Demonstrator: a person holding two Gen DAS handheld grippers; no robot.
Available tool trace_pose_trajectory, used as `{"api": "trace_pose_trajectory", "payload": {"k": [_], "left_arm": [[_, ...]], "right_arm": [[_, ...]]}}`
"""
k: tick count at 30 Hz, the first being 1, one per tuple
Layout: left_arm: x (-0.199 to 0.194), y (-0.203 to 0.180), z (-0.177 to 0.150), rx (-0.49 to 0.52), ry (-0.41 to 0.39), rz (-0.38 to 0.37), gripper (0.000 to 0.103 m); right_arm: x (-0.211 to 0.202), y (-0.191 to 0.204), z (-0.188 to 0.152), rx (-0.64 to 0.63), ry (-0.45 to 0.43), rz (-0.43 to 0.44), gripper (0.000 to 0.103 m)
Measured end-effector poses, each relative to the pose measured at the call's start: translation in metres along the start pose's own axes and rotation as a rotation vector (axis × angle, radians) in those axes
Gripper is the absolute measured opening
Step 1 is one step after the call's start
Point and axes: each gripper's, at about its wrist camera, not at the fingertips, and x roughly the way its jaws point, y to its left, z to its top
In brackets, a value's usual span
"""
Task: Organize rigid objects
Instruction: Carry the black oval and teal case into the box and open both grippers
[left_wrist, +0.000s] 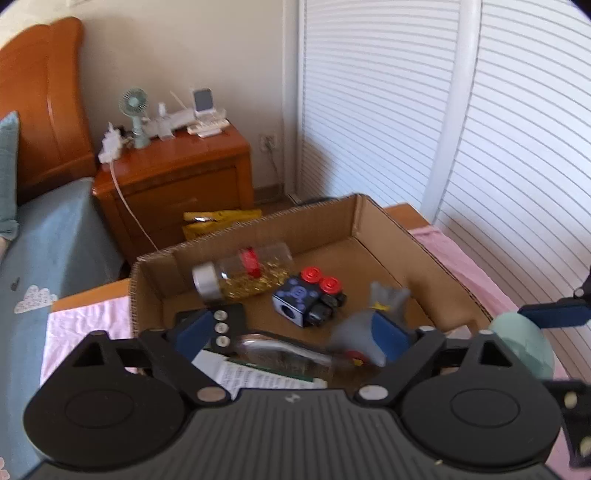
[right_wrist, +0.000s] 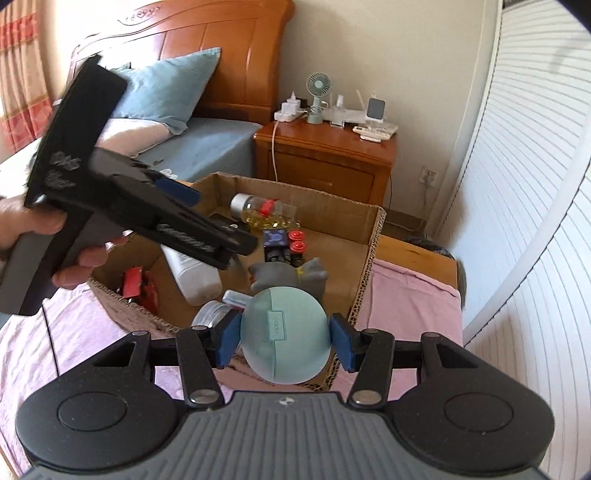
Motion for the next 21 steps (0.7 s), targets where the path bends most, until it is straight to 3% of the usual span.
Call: {"api": "trace_pose_trajectory", "payload": {"k": [4, 14, 21], "left_arm": [[-0.022, 0.003, -0.006, 0.002, -0.047, 0.05, 0.102], [-0.091, -0.001, -0.045, -0.012, -0.101, 0.097, 0.102], [-0.109, -0.009, -0.071, -0.009, -0.137, 0.143, 0.102]], "right_arm": [[0.012, -0.009, 0.008, 0.026, 0.01, 0.0, 0.057], [0.067, -0.036, 0.054, 0.12, 0.042, -0.02, 0.057], [0.114, -0.048, 0.068, 0.211, 0.11, -0.041, 0.058]]}}
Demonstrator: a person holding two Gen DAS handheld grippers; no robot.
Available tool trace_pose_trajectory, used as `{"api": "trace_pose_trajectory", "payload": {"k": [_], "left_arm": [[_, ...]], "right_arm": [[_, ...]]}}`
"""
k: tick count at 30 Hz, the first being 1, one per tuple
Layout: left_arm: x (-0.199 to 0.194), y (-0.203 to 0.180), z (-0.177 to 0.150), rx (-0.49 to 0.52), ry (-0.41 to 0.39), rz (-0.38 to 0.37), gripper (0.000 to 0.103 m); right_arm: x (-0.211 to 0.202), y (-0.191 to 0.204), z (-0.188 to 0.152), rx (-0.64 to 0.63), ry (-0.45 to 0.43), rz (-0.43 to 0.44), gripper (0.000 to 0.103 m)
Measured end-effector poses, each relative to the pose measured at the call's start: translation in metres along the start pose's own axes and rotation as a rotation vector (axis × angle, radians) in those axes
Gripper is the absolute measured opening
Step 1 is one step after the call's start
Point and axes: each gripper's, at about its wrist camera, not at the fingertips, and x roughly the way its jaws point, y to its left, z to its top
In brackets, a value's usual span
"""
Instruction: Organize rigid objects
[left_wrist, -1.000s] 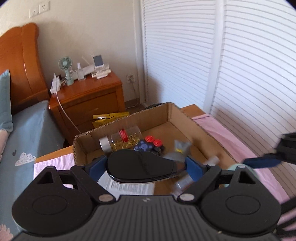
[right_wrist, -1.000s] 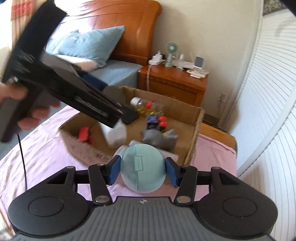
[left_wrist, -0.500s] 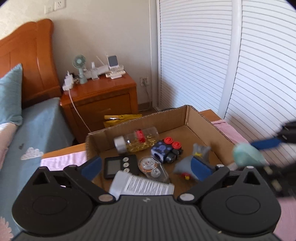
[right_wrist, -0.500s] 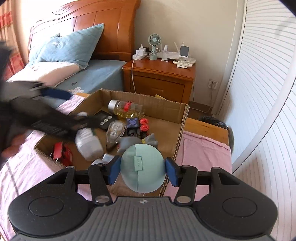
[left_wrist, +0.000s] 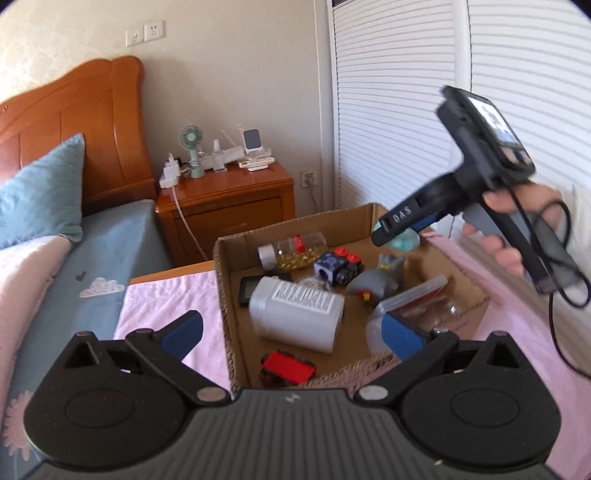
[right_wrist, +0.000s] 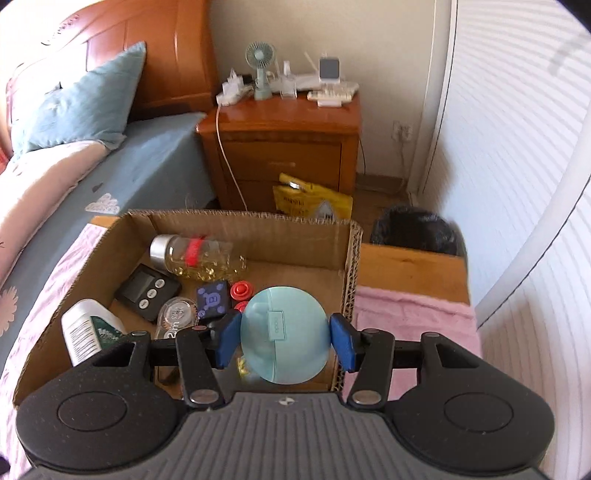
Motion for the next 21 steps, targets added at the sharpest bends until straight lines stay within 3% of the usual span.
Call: {"api": "trace_pose_trajectory", "payload": {"k": [2, 5, 7, 12, 21], "left_arm": [[-0.003, -0.004, -0.005, 0.017, 0.0, -0.001, 0.102], [-0.008, -0.007, -0.008, 0.006, 0.01, -0.032, 0.102], [-0.011, -0.009, -0.01, -0.003, 0.016, -0.046, 0.102], [-0.023, -0.012, -0.01, -0.042, 0.011, -0.028, 0.102], [-0.049, -0.015, -0.01, -0.146, 0.065, 0.157, 0.102]], "right_arm": [[0.002, 0.001, -0.002, 0.007, -0.012, -0.01, 0.061], [-0.008, 0.002, -0.006, 0.028, -0.025, 0.013, 0.075], [-0.023, 0.007, -0.01, 0.02, -0.044, -0.018, 0.096], [-0.068, 0.019, -0.03, 0.013, -0.062, -0.057, 0.101], [-0.136, 0.044, -0.103, 0.034, -0.03, -0.18, 0.103]]}}
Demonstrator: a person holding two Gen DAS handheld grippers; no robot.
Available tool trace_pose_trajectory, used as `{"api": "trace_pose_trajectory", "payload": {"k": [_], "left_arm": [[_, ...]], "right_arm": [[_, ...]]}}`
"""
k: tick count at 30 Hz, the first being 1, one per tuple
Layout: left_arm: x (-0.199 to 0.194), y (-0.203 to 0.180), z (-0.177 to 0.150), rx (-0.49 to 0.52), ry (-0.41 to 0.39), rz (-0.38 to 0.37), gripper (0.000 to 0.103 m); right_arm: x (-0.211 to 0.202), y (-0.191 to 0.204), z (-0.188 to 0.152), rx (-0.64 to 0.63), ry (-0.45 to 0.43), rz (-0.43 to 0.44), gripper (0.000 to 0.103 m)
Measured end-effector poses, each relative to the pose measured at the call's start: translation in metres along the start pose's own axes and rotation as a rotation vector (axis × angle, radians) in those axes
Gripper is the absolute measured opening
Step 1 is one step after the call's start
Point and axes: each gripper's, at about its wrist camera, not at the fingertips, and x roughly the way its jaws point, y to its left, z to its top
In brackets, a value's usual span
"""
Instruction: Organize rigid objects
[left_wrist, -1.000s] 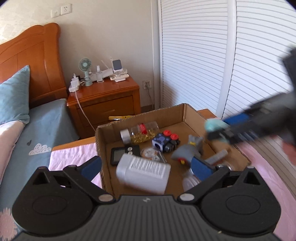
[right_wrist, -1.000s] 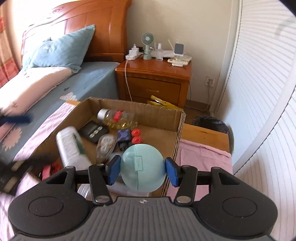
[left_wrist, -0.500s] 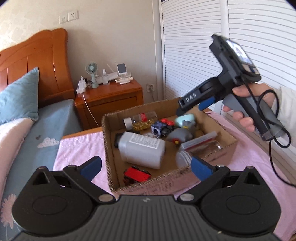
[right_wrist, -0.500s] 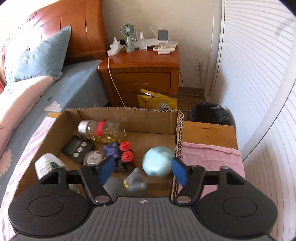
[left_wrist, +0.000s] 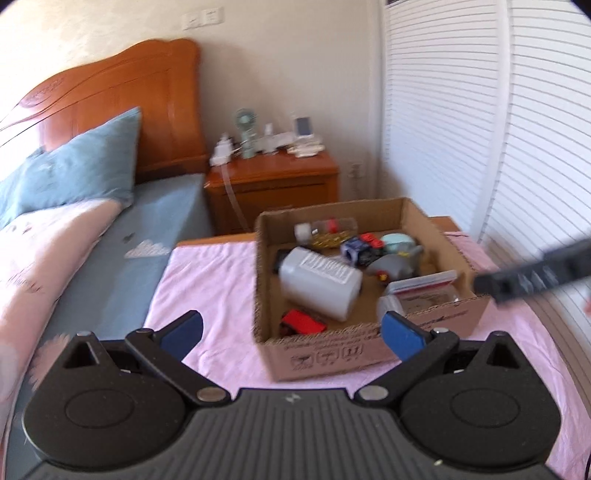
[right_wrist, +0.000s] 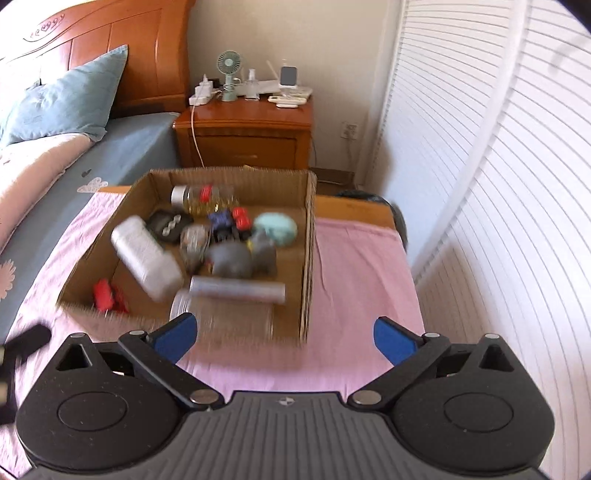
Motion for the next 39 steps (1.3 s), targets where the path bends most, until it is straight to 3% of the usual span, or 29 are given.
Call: {"api": "trace_pose_trajectory", "payload": {"k": [5, 11, 39], "left_arm": [[-0.008, -0.002, -0.006, -0.016, 0.051, 0.02, 0.102], [-0.012, -0.007, -0.011, -0.005, 0.085, 0.038, 0.102], [-0.016, -0.013, -0.01, -0.025, 0.104, 0.042, 0.102]], "right_arm": [[-0.024, 0.004, -0.033, 0.045, -0.001, -0.005, 0.103], [-0.04, 0.005, -0.049, 0.096, -0.015, -0.006, 0.103], [-0.049, 0.005, -0.053, 0.1, -0.03, -0.003, 0.103]]}}
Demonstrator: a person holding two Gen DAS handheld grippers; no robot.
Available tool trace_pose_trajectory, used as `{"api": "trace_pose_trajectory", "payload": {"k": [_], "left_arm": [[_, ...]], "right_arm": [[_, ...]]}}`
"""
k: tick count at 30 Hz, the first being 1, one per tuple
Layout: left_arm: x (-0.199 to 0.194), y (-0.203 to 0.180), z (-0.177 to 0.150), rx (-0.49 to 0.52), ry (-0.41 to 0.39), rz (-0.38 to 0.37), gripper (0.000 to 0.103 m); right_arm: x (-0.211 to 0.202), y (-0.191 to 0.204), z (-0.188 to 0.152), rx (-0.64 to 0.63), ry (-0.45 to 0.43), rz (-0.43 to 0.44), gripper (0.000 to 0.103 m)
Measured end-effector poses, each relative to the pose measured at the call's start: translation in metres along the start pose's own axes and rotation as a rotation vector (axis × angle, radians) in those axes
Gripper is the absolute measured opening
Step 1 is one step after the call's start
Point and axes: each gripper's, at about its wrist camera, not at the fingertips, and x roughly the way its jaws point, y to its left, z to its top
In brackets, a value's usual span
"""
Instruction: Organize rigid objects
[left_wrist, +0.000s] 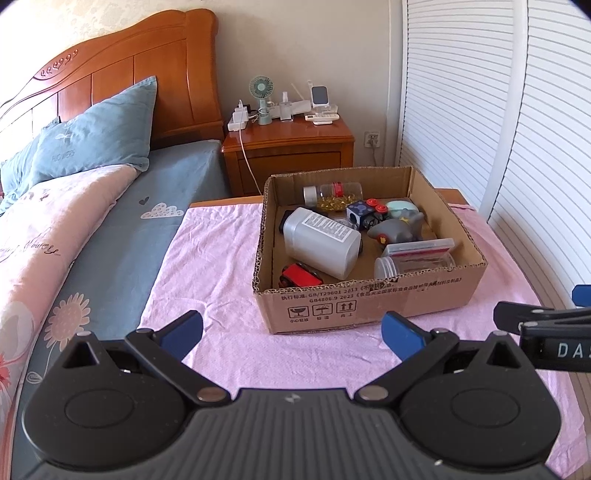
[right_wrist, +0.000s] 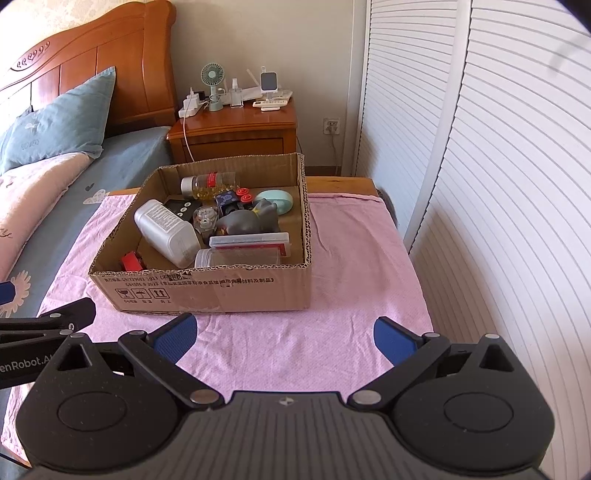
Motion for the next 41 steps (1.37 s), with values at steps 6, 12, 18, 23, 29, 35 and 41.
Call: {"api": "trace_pose_trajectory", "payload": {"k": [6, 12, 18, 23, 29, 35, 41], "left_arm": [[-0.002, 0.0011, 0.0002, -0.001, -0.006, -0.003, 0.102], [-0.0016, 0.0022, 0.0005, -0.008, -0.002, -0.004, 0.102], [-0.0022, 0.0021, 0.0005, -0.01, -0.003, -0.001, 0.102], [-0.0027, 0.0019, 0.0008, -0.009, -0.004, -0.003, 0.102], [-0.0034, 0.0021, 0.0011, -0.01, -0.006, -0.004, 0.102], [-0.0038, 0.0026, 0.0015, -0.013, -0.007, -0.002, 0.102], [-0.0042, 0.0031, 0.0014, -0.015, -0.008, -0.004, 0.102]], "right_arm": [[-0.0023, -0.0008, 0.0006, -0.001, -0.009, -0.005, 0.103], [-0.003, 0.0014, 0.0008, -0.007, -0.01, -0.005, 0.103], [-0.0033, 0.0019, 0.0007, -0.007, -0.011, -0.006, 0.103], [-0.0034, 0.0024, 0.0005, -0.009, -0.012, -0.005, 0.103], [-0.0036, 0.003, 0.0007, -0.009, -0.012, -0.007, 0.103], [-0.0048, 0.003, 0.0005, -0.009, -0.014, -0.006, 0.103], [-0.006, 0.0033, 0.0007, -0.01, -0.017, -0.009, 0.103]]}}
